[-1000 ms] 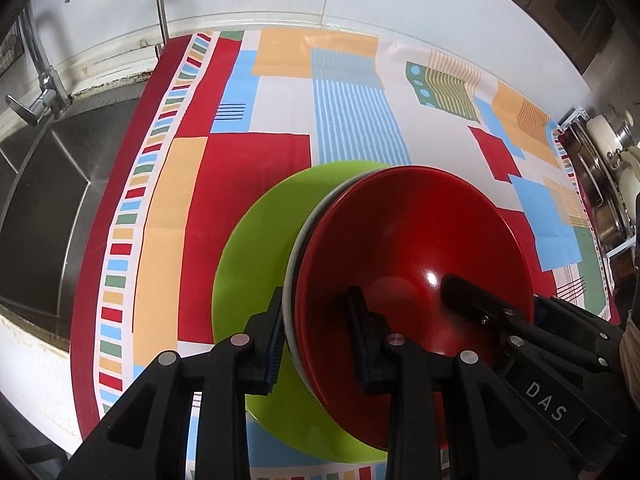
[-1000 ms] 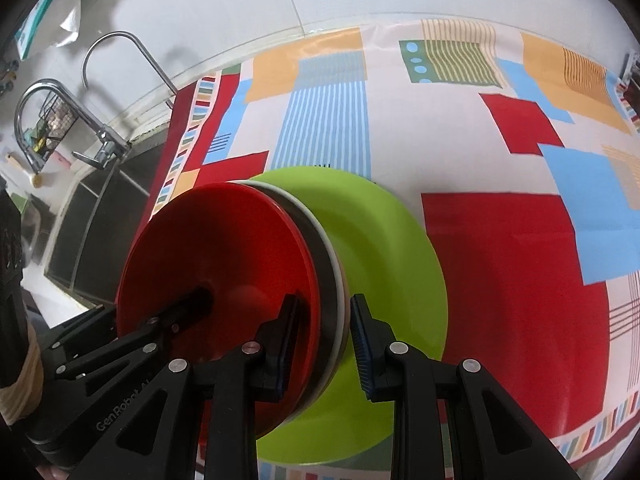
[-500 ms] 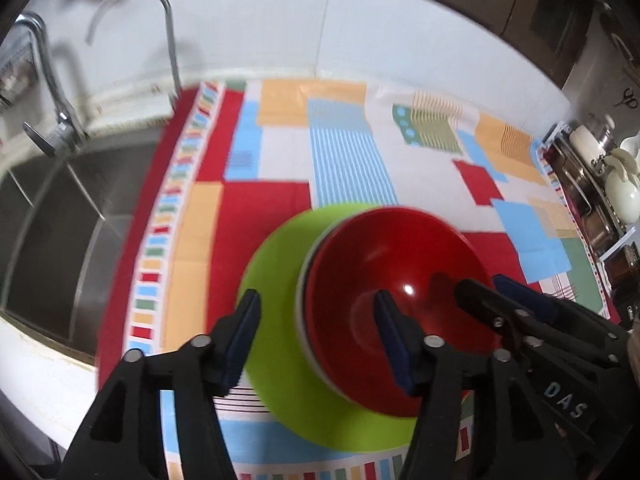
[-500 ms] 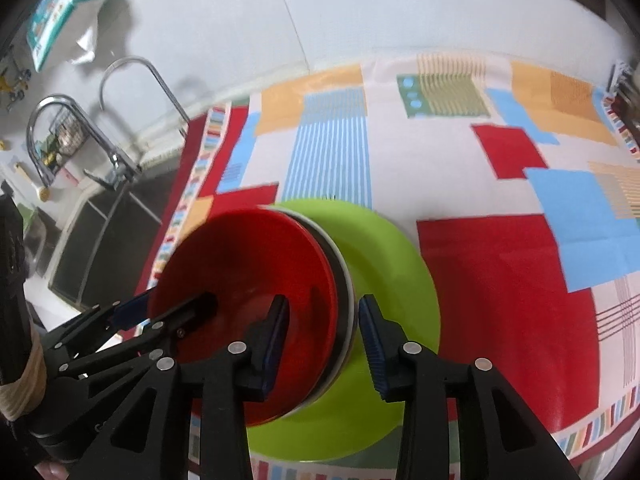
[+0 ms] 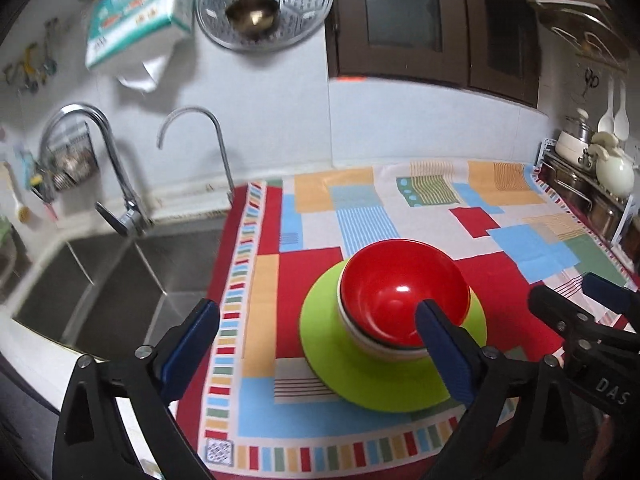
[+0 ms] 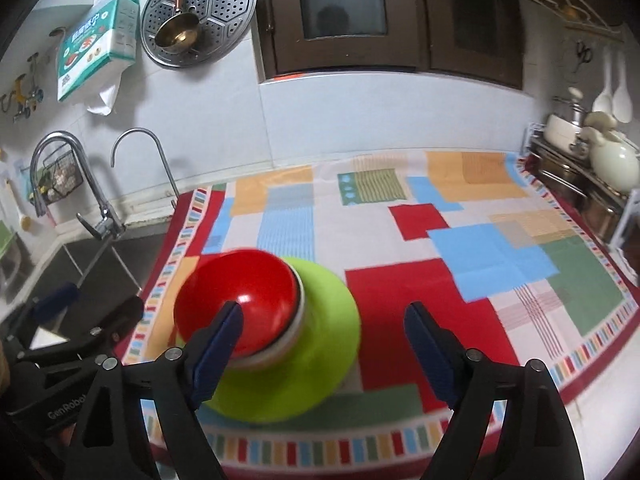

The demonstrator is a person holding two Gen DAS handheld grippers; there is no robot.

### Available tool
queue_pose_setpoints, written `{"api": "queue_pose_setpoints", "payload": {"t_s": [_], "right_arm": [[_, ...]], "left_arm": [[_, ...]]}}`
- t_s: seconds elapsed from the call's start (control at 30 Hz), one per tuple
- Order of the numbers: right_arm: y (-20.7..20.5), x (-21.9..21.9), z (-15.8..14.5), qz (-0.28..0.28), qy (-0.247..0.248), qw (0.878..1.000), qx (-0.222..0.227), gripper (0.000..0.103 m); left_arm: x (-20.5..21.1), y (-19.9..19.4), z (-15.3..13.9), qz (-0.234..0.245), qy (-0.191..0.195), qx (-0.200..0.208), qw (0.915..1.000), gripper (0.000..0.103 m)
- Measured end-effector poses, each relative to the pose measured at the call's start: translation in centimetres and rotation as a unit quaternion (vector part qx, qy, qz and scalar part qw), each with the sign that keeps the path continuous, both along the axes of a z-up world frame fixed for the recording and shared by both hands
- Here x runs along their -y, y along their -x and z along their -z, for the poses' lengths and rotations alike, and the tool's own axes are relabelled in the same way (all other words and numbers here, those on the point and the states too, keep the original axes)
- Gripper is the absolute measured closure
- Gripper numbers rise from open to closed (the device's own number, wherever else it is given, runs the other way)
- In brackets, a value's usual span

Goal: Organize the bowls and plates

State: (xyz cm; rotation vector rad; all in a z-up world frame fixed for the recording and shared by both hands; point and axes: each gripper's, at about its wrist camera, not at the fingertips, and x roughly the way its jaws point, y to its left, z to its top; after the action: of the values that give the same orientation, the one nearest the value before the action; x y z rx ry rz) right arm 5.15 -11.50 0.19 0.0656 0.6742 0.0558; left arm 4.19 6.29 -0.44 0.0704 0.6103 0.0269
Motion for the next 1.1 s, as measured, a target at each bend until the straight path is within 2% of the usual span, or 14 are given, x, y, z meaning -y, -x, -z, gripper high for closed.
{"api": "queue_pose_setpoints", "payload": {"t_s": [0.13,0.3,0.53,0.7,1.1], "right_arm": [[3.0,1.4,0.2,0.011,-0.002,1.000,0.004,0.020],[6.3,3.2,0.2,0.026,0.023,0.999,0.017,0.020],[11.0,6.8,-0.3,0.023,0.023,0.999,0.031,0.020],[14.3,9.3,-0.6,0.022,0.018,0.999,0.040,0.020],[19.6,11.3,-1.4,0.011,0.030,0.998,0.059,0.020]], "left_arm": [[0.8,3.1,0.0,-0.010,-0.021,0.029,0.9993,0.000],[2.0,6.6,-0.2,-0.018,-0.014,0.047,0.9987,0.000],[5.2,11.4,-0.6,-0.020,-0.003,0.055,0.9983,0.000],[7.3,14.8,-1.0,-0.024,-0.009,0.067,0.9974,0.000],[9.2,19.9,-1.8,-0.035,-0.003,0.082,0.9960,0.000]]}}
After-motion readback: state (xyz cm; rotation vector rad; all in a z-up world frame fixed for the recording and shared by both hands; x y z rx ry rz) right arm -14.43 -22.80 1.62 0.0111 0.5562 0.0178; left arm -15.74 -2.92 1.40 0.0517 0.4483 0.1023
